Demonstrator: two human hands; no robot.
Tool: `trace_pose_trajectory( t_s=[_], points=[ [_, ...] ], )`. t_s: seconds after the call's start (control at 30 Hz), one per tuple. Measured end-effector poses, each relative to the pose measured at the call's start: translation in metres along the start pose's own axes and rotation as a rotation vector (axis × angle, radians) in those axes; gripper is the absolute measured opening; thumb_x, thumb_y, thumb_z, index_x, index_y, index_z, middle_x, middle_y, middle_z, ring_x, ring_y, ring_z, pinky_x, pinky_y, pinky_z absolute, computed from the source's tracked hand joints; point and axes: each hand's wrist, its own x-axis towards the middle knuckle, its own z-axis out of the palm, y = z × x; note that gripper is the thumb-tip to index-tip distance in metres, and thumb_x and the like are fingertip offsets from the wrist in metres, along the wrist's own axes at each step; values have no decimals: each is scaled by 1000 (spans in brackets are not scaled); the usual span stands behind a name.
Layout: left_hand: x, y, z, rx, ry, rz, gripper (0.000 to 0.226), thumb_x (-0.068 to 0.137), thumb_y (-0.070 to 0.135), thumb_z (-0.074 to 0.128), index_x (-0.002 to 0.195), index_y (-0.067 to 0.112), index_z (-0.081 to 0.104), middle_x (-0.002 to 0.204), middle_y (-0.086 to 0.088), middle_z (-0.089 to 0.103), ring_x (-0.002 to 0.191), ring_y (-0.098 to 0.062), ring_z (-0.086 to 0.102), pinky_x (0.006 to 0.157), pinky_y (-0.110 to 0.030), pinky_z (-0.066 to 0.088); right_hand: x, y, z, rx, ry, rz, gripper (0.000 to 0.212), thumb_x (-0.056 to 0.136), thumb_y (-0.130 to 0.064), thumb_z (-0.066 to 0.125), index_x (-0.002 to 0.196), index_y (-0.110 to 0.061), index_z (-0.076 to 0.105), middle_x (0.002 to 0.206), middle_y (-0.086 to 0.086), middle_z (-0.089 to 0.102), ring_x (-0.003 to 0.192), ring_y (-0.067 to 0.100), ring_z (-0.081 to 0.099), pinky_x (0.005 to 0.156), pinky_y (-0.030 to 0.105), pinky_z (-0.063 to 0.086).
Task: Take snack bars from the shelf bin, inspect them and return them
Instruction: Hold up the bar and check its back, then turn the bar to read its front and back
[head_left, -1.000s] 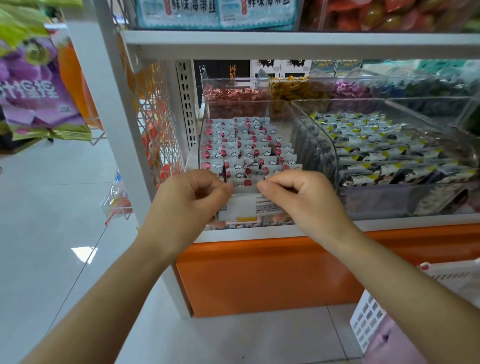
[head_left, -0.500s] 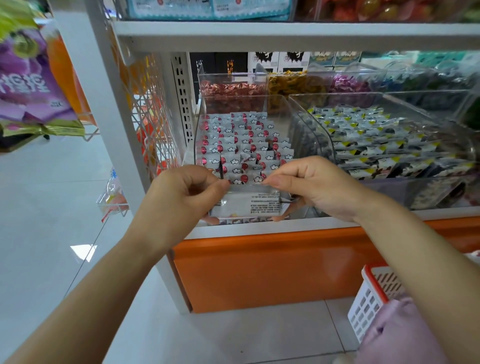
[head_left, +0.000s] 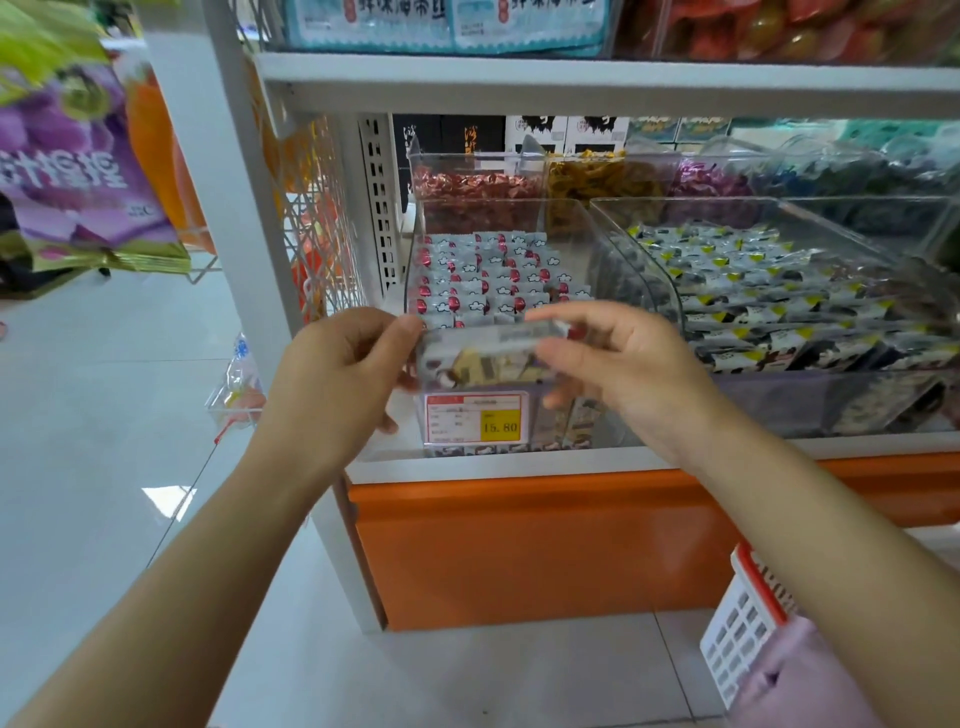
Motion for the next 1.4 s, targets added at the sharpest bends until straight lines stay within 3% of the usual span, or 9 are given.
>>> trace_pose_trajectory(
  t_s=[0.1, 0.23, 0.43, 0.7, 0.83, 1.0, 1.13, 1.27, 1.4],
  points=[
    [10, -4, -6, 318, 107, 211, 21, 92, 30, 52, 105, 20, 66, 97, 9, 61, 80, -3, 56, 70, -21, 45, 14, -5, -4, 48, 242, -29, 25, 75, -19, 71, 96, -13, 62, 87, 3, 67, 72, 17, 69, 58, 26, 57],
    [23, -14, 1, 652, -96, 291, 50, 89, 46, 46, 133, 22, 51, 147, -4, 35, 137, -27, 20, 110, -48, 21, 34, -10, -1, 7, 402, -89, 11, 83, -14, 68, 90, -14, 59, 89, 2, 63, 73, 9, 68, 57, 25, 56],
    [42, -10, 17, 996, -198, 281, 84, 76, 75, 12, 134, 26, 49, 158, -6, 5, 144, -25, -4, 113, -53, 4, 50, -5, 14, -84, 522, -117, 24, 85, -19, 67, 100, -5, 56, 87, -1, 63, 58, 5, 64, 63, 37, 58],
    [51, -1, 26, 1192, -291, 185, 97, 70, 76, -8, 134, 31, 49, 158, -4, -9, 144, -28, -10, 113, -54, 0, 49, -2, 17, -157, 514, -152, 24, 87, -22, 65, 104, -8, 56, 83, -8, 62, 57, 7, 65, 64, 42, 59],
    [47, -1, 26, 1173, -296, 178, 91, 73, 75, -8, 129, 36, 54, 158, -3, -12, 144, -28, -11, 113, -54, 0, 52, -4, 22, -227, 514, -178, 18, 87, -24, 65, 100, -16, 55, 91, -8, 60, 58, 7, 66, 61, 35, 58],
    [28, -10, 22, 1066, -195, 256, 89, 72, 73, -4, 121, 31, 57, 159, -4, -5, 144, -28, -5, 114, -52, 4, 61, -6, 27, -333, 453, -243, 21, 86, -24, 65, 102, -14, 57, 96, -6, 58, 86, 19, 66, 69, 30, 57],
    [18, -16, 18, 1014, -168, 267, 80, 77, 72, 6, 126, 27, 51, 159, -6, 0, 144, -26, -3, 114, -48, 6, 78, -12, 38, -622, 344, -335, 25, 81, -27, 70, 100, -15, 57, 85, -14, 52, 76, -4, 51, 65, 8, 40],
    [13, -19, 12, 906, -178, 261, 69, 81, 68, 21, 132, 28, 43, 158, -5, -1, 144, -26, -2, 114, -47, 9, 97, -11, 52, -847, 138, -248, 36, 77, -34, 74, 101, -15, 56, 90, -7, 54, 82, 11, 51, 67, 26, 41],
    [14, -11, 4, 686, -130, 262, 74, 78, 63, 36, 137, 19, 35, 156, -6, 13, 143, -23, 7, 113, -45, 16, 104, -1, 52, -1144, -70, -182, 19, 85, -45, 61, 92, -28, 66, 96, -2, 60, 96, 18, 48, 80, 36, 42]
  ],
)
